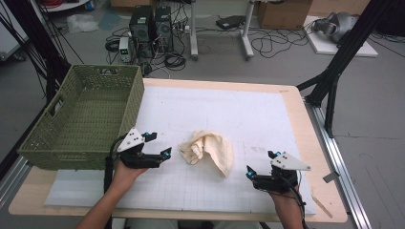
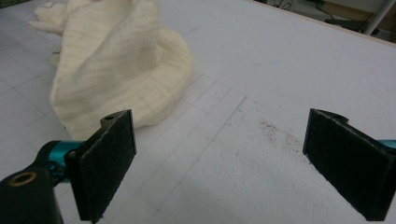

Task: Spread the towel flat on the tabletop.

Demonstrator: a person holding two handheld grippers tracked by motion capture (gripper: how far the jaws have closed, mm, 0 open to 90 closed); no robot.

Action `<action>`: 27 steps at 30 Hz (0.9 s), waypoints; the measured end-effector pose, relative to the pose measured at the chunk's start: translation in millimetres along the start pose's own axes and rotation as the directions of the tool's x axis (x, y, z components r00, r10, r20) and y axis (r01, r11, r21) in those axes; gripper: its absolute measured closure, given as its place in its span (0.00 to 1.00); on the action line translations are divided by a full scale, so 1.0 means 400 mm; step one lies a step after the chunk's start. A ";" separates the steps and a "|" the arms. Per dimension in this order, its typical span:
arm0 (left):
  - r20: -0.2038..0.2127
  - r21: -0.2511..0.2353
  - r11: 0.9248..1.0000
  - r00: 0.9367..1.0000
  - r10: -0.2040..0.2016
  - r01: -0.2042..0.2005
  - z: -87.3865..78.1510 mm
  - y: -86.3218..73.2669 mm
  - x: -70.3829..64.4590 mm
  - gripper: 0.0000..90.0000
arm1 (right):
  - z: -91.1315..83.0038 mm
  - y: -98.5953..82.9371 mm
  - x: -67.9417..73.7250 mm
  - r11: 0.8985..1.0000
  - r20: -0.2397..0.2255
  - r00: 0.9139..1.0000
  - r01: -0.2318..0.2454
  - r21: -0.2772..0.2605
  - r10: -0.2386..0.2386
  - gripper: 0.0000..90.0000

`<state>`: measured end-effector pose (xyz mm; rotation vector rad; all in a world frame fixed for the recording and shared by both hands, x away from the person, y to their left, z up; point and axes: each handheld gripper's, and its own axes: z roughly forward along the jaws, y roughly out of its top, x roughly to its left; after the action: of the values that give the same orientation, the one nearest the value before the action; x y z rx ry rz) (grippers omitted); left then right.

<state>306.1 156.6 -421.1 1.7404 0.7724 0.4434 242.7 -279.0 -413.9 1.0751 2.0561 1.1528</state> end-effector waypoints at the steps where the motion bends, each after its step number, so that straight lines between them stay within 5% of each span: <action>1: 0.000 0.005 1.000 1.000 0.000 0.000 0.000 -0.001 0.001 0.20 | 0.004 0.000 0.005 1.000 -0.005 1.000 0.011 -0.001 -0.011 0.10; 15: 0.000 0.021 1.000 1.000 0.008 -0.008 0.005 -0.007 0.004 0.21 | 0.049 0.032 0.052 0.998 -0.129 0.990 0.058 0.005 -0.056 0.10; 17: 0.001 0.024 1.000 1.000 0.008 -0.008 0.005 -0.008 0.005 0.21 | 0.064 0.045 0.069 0.994 -0.157 0.981 0.111 0.001 -0.109 0.10; 20: 0.004 0.024 1.000 1.000 0.005 -0.005 0.006 -0.010 0.007 0.21 | 0.074 0.055 0.079 0.992 -0.164 0.979 0.124 -0.002 -0.122 0.11; 21: 0.003 0.025 1.000 1.000 0.002 -0.002 0.006 -0.010 0.007 0.21 | 0.080 0.068 0.089 0.990 -0.193 0.971 0.136 -0.024 -0.138 0.22; 27: 0.012 0.033 0.999 1.000 0.002 -0.003 0.011 -0.012 0.005 0.21 | 0.104 0.105 0.118 0.977 -0.217 0.952 0.209 -0.041 -0.213 0.32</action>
<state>309.0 155.9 -427.3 1.7731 0.7726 0.4236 265.0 -207.6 -401.0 0.7220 2.2620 1.2224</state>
